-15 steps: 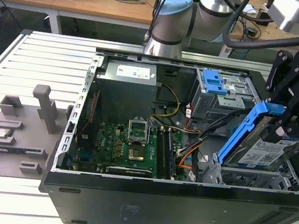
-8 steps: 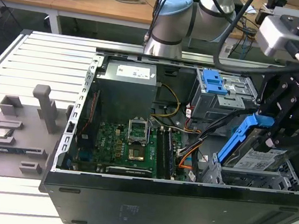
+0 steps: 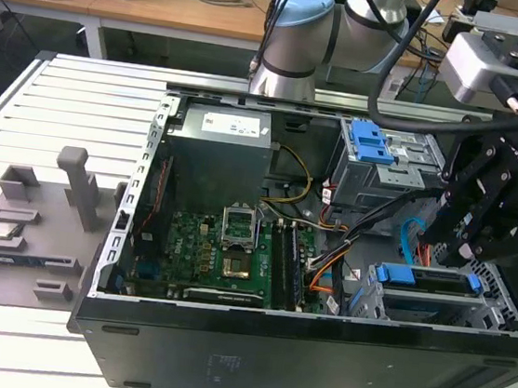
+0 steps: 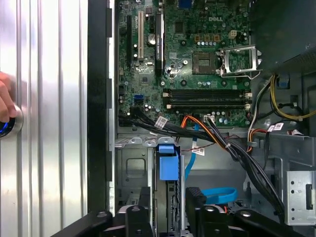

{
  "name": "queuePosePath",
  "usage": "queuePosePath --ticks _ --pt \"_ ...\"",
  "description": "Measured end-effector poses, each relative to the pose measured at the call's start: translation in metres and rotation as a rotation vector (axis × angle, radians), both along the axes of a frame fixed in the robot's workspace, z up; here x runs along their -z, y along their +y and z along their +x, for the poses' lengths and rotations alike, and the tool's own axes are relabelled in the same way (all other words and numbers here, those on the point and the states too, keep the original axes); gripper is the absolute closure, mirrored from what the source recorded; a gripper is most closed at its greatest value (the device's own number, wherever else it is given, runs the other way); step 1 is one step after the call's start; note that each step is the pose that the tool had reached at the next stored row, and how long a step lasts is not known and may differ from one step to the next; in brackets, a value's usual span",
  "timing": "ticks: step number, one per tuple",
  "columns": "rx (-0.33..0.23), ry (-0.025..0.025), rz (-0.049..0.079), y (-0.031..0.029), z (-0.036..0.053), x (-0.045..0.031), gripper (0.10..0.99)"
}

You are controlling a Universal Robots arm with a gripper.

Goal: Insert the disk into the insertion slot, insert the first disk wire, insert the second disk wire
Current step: 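Insert the disk into the insertion slot, then insert the first disk wire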

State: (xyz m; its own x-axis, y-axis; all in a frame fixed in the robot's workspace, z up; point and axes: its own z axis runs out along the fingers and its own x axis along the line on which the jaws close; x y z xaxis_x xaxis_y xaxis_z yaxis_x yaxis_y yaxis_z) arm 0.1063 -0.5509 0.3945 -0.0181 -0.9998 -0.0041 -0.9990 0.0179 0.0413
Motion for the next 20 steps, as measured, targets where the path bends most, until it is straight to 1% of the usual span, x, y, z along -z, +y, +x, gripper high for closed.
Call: queuePosePath --ticks 3,4,6,13,14,15,17,18,20 --pt "0.000 0.0000 0.000 0.0000 0.0000 0.0000 0.851" --pt "0.000 0.0000 0.000 0.0000 0.0000 0.0000 0.851" --pt "0.000 0.0000 0.000 0.0000 0.0000 0.0000 0.973" --pt "0.000 0.0000 0.000 0.0000 0.0000 0.0000 0.980" --pt "0.000 0.0000 -0.001 0.0001 0.0032 0.0003 0.980" --pt "0.000 0.0001 -0.003 0.0009 0.0121 0.0019 0.980" --pt "0.000 0.0001 -0.006 0.0030 0.0193 0.0043 0.980" --pt "0.000 0.0004 -0.008 0.0072 0.0255 0.0068 0.980" --pt "0.000 0.0005 -0.012 0.0153 0.0314 0.0093 0.980"
